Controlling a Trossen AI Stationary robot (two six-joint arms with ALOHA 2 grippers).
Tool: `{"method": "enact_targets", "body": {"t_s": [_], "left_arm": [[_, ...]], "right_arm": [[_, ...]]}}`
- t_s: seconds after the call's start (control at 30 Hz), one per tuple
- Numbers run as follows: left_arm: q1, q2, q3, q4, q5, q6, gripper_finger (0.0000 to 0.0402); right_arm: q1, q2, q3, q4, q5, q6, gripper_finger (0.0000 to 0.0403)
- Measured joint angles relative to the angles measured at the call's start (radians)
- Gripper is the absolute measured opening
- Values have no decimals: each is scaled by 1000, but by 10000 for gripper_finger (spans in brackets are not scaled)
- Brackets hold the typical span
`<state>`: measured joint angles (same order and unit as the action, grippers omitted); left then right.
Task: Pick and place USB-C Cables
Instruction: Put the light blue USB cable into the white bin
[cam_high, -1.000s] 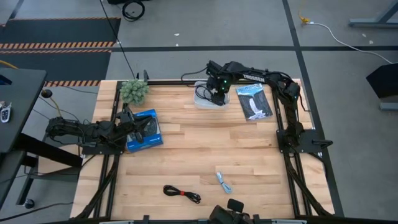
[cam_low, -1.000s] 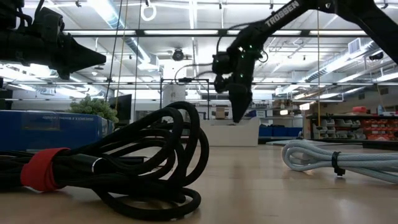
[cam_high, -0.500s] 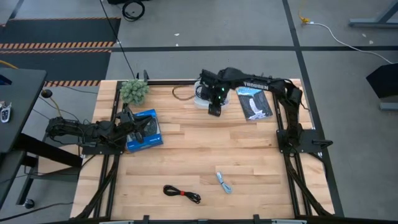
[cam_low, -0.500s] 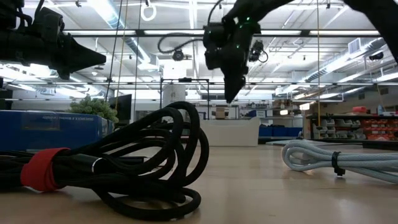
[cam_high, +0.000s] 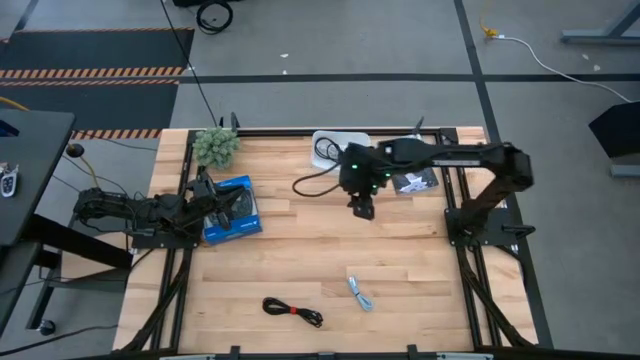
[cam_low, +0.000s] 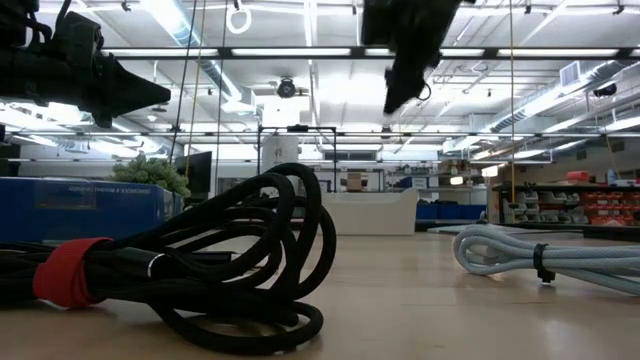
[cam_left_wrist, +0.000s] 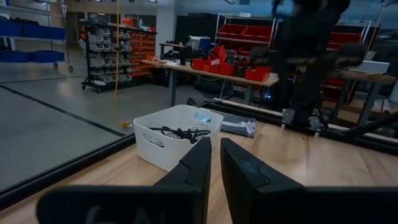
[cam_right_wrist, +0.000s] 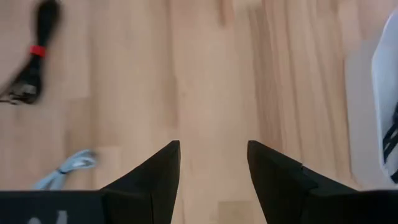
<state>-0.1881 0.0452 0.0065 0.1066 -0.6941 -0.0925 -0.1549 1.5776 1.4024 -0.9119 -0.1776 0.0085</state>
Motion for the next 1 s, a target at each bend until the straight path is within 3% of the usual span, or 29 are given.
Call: {"method": "enact_targets", "body": {"t_s": [0.53, 0.8, 1.0], "left_arm": [[0, 0, 0, 0, 0, 0, 43], [0, 0, 0, 0, 0, 0, 43], [0, 0, 0, 0, 0, 0, 43]], "right_arm": [[81, -391, 0, 301, 26, 120, 191], [110, -418, 0, 279, 27, 118, 185], [175, -344, 0, 175, 29, 79, 185]]}}
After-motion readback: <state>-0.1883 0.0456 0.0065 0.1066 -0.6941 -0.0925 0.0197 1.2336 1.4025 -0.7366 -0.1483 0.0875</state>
